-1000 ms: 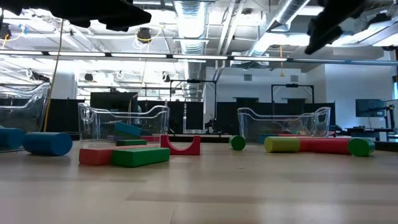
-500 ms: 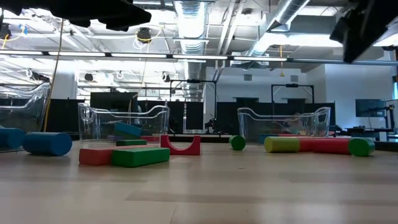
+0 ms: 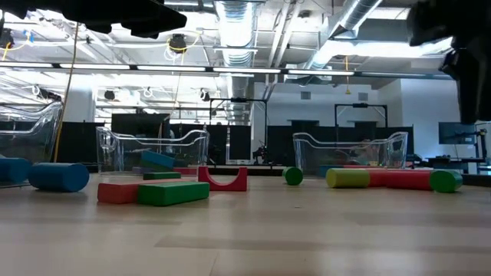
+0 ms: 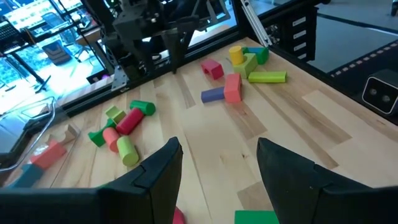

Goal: Sort blocks by size
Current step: Put the light green rectangular block into the top left transparent bin

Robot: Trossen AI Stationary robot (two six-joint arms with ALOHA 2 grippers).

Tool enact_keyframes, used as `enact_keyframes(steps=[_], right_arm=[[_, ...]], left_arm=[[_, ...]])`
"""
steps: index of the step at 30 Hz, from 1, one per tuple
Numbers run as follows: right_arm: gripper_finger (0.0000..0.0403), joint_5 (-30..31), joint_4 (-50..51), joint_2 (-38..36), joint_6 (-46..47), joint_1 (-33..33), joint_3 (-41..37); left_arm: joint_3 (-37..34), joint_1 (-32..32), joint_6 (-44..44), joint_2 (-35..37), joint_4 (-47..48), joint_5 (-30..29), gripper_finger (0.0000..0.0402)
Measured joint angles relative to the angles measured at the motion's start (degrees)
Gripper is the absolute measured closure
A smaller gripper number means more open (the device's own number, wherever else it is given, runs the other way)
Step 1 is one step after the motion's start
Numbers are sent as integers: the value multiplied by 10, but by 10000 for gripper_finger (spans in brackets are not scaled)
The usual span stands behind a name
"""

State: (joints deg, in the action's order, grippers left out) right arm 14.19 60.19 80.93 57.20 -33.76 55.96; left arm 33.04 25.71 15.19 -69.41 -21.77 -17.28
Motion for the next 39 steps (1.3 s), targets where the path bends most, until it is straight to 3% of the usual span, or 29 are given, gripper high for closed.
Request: enact_keyframes(steps=[10, 30, 39], right_arm=[[159, 41, 61, -3, 20, 3, 0], [159, 24, -254, 2, -17, -74, 0], [159, 20, -334, 60, -76, -103, 0]], left_arm=[[0, 0, 0, 0, 5, 0, 200], [0, 0, 1, 0, 14, 0, 200], [0, 0, 15, 2, 10, 0, 200]])
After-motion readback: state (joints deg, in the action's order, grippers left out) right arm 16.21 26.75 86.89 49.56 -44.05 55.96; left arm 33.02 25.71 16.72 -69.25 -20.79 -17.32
